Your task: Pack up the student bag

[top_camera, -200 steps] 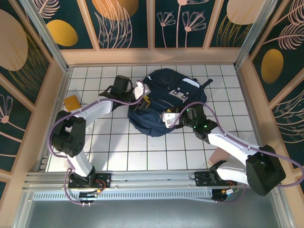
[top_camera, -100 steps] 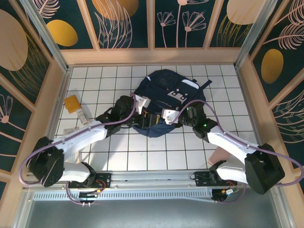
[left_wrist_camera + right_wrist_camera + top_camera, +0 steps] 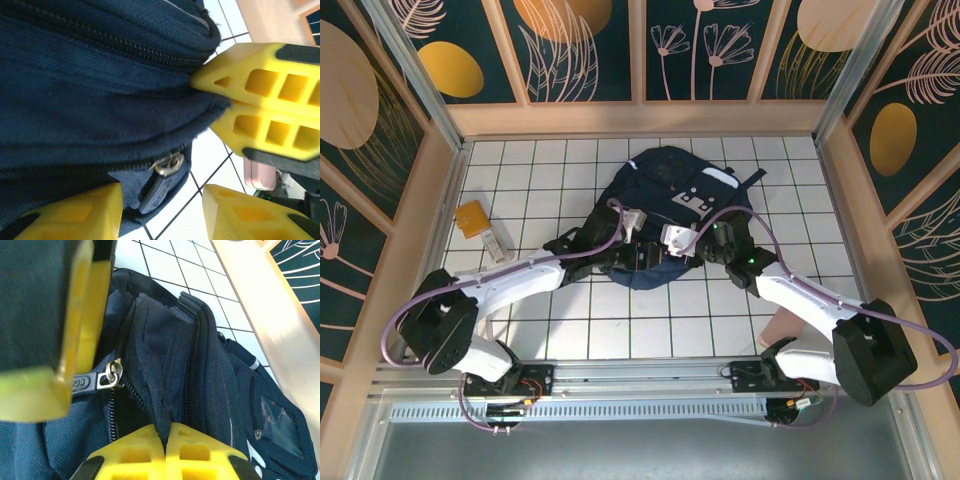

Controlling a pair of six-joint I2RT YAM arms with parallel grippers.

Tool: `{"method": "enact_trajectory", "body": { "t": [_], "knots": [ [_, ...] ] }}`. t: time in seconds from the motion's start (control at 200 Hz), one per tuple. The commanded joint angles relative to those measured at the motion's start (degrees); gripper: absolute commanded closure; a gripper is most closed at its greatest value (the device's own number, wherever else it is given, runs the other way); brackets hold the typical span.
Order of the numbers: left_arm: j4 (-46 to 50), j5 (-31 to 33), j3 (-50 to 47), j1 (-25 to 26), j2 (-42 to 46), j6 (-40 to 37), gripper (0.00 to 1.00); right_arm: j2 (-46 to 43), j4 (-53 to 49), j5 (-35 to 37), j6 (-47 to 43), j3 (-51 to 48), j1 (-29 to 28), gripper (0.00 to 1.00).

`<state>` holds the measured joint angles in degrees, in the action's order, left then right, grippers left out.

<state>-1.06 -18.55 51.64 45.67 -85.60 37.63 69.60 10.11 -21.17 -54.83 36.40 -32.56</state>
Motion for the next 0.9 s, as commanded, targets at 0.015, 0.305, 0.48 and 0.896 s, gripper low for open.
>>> {"method": "enact_trajectory", "body": {
  "t": [0.015,0.305,0.48,0.896],
  "knots": [
    [0.46,1.77,3.71,1.47,-2.21,-0.54,0.63,-0.77,4.88,-4.07,1.57,2.97,-0.54,1.00],
    [1.08,2.76,4.46,1.46,-0.95,-2.13,0.99,-1.13,3.79,-2.26,-0.63,2.66,-0.51,1.00],
    [0.94,0.13,0.13,1.44,4.42,-7.51,1.00,-1.48,2.95,-1.36,-2.35,2.23,0.64,1.00],
    [-1.09,-5.33,-13.16,-9.78,15.55,-17.00,1.00,-3.39,-2.21,1.66,-13.73,-0.59,0.87,1.00]
  ]
}}
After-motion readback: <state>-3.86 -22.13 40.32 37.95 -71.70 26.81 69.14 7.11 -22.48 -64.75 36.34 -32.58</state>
